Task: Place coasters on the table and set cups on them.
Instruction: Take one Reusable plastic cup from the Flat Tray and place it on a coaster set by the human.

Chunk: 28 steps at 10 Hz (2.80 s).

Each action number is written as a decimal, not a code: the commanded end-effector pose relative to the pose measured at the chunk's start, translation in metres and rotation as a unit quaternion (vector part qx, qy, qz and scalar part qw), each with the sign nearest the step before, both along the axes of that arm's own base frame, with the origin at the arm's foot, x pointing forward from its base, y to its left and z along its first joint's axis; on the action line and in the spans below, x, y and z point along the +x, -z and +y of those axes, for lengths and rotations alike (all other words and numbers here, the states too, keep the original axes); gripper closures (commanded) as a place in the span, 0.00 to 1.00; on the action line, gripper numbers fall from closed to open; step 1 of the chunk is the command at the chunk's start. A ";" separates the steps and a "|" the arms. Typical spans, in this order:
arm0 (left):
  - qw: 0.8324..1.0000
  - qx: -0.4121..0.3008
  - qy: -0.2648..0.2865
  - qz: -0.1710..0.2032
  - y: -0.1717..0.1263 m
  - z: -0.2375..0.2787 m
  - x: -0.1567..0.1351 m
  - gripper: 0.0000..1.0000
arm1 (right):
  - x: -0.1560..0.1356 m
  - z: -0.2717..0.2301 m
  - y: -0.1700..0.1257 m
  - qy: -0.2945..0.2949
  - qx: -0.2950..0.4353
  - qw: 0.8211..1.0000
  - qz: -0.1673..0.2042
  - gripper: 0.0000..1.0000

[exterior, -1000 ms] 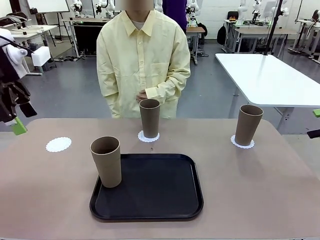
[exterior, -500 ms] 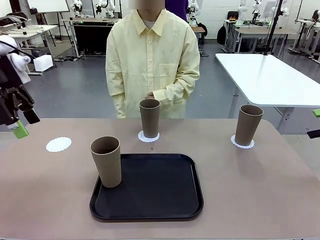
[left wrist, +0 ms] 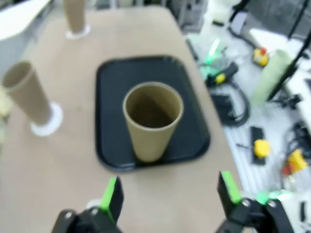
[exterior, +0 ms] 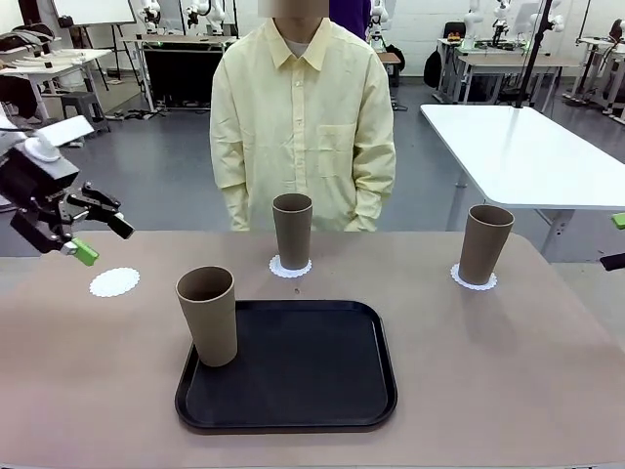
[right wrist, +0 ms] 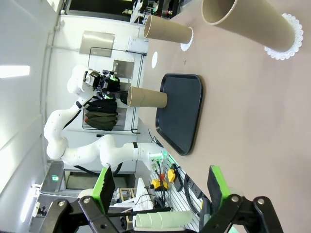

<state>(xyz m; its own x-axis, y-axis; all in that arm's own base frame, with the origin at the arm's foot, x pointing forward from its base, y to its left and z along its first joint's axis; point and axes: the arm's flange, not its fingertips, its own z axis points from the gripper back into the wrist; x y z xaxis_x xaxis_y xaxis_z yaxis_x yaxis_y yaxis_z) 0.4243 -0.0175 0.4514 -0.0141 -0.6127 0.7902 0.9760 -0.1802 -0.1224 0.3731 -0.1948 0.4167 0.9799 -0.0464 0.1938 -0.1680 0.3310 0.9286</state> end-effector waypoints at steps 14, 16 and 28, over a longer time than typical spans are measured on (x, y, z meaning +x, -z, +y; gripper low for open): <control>0.993 -0.017 -0.115 -0.029 0.049 0.035 -0.028 0.00 | 0.000 0.000 0.000 -0.001 0.001 1.000 0.000 0.00; 0.992 -0.057 -0.105 -0.035 0.050 0.030 -0.027 0.00 | 0.000 0.000 0.000 -0.001 0.001 1.000 0.000 0.00; 0.977 -0.157 -0.104 -0.096 0.134 -0.024 -0.062 0.00 | 0.000 0.000 0.000 -0.001 0.001 1.000 0.000 0.00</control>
